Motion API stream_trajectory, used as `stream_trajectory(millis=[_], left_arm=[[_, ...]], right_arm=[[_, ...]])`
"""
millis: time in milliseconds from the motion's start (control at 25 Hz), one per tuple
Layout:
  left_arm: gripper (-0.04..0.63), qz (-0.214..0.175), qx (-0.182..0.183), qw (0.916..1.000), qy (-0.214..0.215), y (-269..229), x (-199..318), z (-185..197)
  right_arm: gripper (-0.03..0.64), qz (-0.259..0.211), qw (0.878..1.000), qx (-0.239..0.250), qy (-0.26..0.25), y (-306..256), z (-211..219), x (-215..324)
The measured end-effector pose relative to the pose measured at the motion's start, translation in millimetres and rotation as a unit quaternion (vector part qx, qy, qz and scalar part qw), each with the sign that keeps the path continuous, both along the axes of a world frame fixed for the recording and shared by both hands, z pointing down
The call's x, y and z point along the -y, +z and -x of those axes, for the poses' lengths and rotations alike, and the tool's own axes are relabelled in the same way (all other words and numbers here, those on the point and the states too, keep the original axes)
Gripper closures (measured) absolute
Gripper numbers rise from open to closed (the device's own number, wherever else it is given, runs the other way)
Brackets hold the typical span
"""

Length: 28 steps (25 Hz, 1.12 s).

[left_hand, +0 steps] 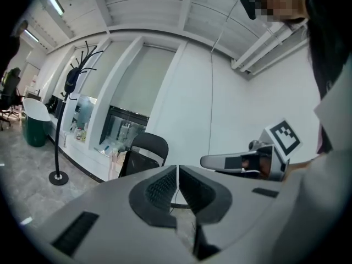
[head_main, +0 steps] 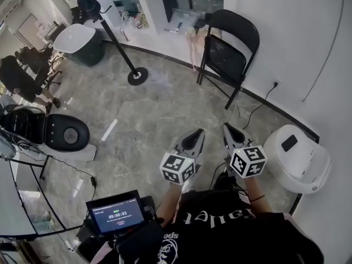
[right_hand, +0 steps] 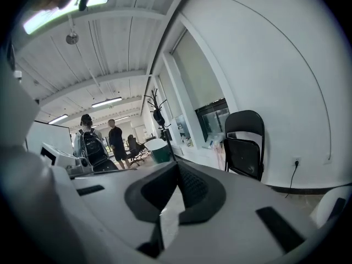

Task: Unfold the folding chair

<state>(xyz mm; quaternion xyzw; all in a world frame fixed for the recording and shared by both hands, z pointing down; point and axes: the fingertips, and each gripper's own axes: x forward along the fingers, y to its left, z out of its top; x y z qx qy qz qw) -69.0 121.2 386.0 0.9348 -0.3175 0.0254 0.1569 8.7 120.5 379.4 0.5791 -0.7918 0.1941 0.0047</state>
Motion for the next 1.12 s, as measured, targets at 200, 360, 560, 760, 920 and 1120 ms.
stream_trajectory(millis=[200, 360, 560, 760, 920, 1120], left_arm=[[0.587, 0.007, -0.007, 0.9997, -0.023, -8.2, 28.8, -67.7], [0.587, 0.016, -0.014, 0.9991, -0.036, -17.9, 55.0, -125.7], [0.588, 0.018, -0.018, 0.9984, -0.051, -8.3, 71.4, -179.1], [0.586, 0.028, -0.005, 0.9986, -0.044, 2.9, 71.2, -213.9], [0.588, 0.03, 0.0, 0.9987, -0.042, 4.7, 84.0, -230.4], [0.587, 0.034, 0.002, 0.9989, -0.031, 12.1, 111.1, -246.8]], right_arm=[[0.601, 0.005, 1.0, 0.001, -0.028, -7.8, -62.0, 27.6], [0.601, 0.013, 0.999, 0.006, -0.047, -15.2, -113.4, 50.2], [0.601, 0.015, 0.998, 0.01, -0.06, -2.7, -166.4, 61.4], [0.601, 0.022, 0.998, 0.026, -0.052, 9.8, -204.8, 66.1], [0.601, 0.029, 0.998, 0.035, -0.051, 15.9, -217.9, 75.0], [0.601, 0.042, 0.998, 0.036, -0.043, 29.6, -232.7, 91.4]])
